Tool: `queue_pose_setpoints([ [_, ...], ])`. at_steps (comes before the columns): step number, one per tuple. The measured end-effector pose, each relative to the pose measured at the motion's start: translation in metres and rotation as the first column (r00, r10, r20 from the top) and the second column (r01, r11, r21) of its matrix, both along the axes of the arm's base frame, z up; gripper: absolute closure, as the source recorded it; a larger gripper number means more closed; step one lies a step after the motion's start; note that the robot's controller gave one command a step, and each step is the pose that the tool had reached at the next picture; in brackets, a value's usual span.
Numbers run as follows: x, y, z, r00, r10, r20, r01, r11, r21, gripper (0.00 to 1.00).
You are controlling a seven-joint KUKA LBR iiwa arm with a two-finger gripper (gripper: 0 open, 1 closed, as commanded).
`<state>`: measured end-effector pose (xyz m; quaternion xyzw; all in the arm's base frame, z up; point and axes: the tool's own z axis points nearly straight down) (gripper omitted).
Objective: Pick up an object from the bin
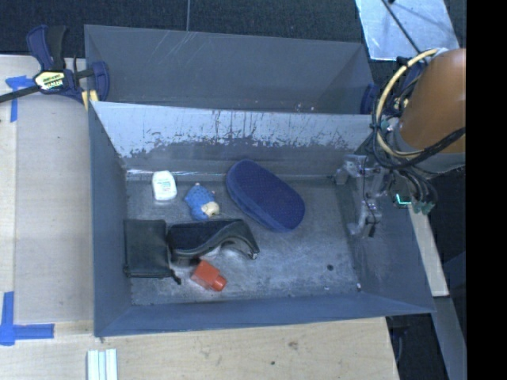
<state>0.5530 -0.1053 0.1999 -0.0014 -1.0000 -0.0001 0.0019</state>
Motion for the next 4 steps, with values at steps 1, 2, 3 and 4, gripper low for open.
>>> queue_pose_setpoints([
  [1,0.023,0.035,-0.130,0.988,0.155,0.006,-0.155,0.988,0.000,0.00],
  [2,0.046,0.084,-0.129,0.988,0.152,0.012,-0.152,0.988,0.000,0.00],
  [3,0.034,0.081,-0.128,0.984,0.176,0.011,-0.176,0.984,-0.002,0.00],
  [4,0.038,0.150,-0.128,0.971,0.237,0.016,-0.237,0.972,0.000,0.00],
])
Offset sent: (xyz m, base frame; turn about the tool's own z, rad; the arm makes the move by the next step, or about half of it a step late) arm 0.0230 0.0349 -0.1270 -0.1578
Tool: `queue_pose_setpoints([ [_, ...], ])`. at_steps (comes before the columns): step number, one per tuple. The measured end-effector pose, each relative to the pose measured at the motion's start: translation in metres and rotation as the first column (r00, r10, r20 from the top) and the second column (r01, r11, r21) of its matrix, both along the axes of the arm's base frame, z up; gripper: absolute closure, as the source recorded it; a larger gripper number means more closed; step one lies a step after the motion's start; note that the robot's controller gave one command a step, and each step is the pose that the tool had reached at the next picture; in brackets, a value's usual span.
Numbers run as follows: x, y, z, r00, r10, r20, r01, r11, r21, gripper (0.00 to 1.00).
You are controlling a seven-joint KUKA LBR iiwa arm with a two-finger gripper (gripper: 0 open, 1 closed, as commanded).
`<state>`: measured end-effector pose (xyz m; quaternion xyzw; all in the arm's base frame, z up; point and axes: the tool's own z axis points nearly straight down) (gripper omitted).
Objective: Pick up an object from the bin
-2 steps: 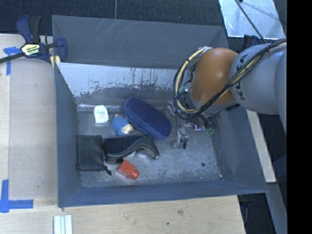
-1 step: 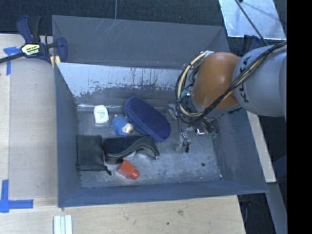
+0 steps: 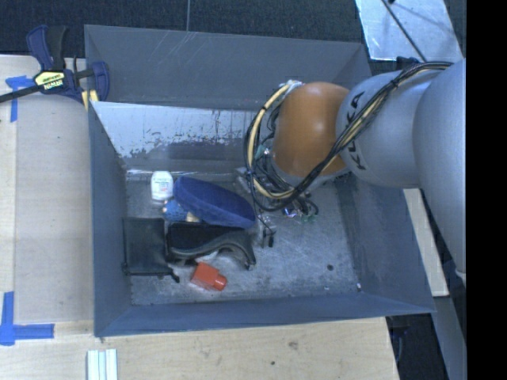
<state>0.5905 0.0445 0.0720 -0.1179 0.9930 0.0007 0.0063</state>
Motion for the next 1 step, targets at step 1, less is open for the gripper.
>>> queue_pose_setpoints([
  [1,-0.0001,-0.0037,0.0001,1.000,-0.003,-0.001,0.003,1.000,-0.003,1.00],
])
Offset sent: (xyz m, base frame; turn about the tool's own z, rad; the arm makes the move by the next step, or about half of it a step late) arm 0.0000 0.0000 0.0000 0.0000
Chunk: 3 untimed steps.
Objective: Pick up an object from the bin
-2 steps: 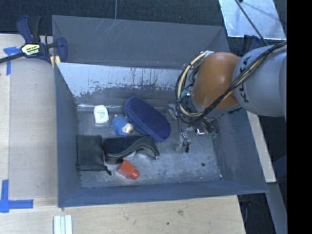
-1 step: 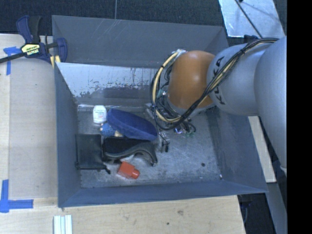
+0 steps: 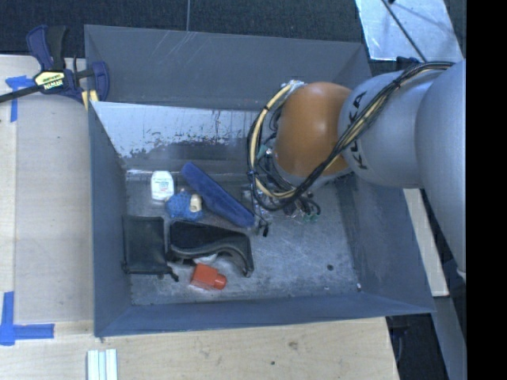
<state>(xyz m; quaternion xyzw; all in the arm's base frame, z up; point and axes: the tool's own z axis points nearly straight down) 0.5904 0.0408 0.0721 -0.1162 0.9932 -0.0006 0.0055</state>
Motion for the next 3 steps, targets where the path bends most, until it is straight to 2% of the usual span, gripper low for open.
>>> queue_pose_setpoints([
  [1,0.040,-0.001,0.151,0.980,0.197,0.003,-0.197,0.980,-0.002,1.00],
  [2,0.038,-0.001,0.146,0.980,0.196,-0.007,-0.196,0.981,0.000,0.00],
  [3,0.003,-0.001,0.007,0.982,0.187,-0.017,-0.187,0.982,0.002,0.00],
])
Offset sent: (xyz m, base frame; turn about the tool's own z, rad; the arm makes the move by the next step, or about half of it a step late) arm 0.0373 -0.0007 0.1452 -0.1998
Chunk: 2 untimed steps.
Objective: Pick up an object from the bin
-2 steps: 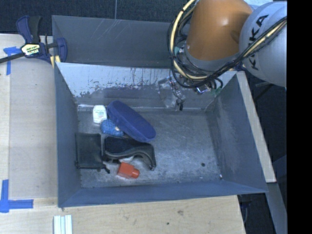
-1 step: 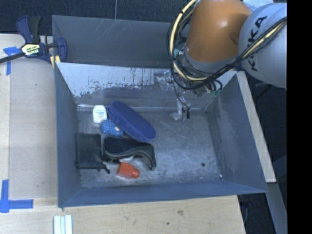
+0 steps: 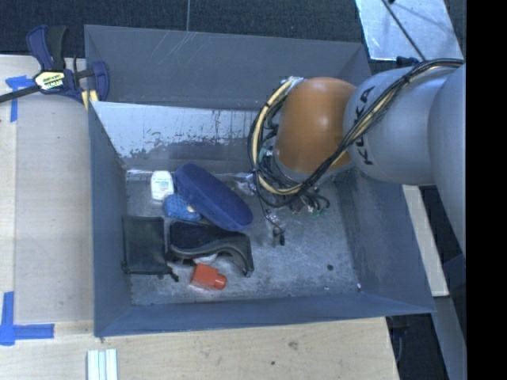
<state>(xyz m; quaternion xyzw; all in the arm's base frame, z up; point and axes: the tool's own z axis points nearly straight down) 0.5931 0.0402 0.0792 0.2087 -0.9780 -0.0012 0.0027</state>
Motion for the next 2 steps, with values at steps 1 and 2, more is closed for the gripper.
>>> queue_pose_setpoints([
  [1,0.015,-0.001,-0.009,1.000,0.025,0.011,-0.025,1.000,0.000,0.00],
  [2,0.035,-0.001,-0.009,0.995,0.099,0.012,-0.099,0.995,-0.001,0.00],
])
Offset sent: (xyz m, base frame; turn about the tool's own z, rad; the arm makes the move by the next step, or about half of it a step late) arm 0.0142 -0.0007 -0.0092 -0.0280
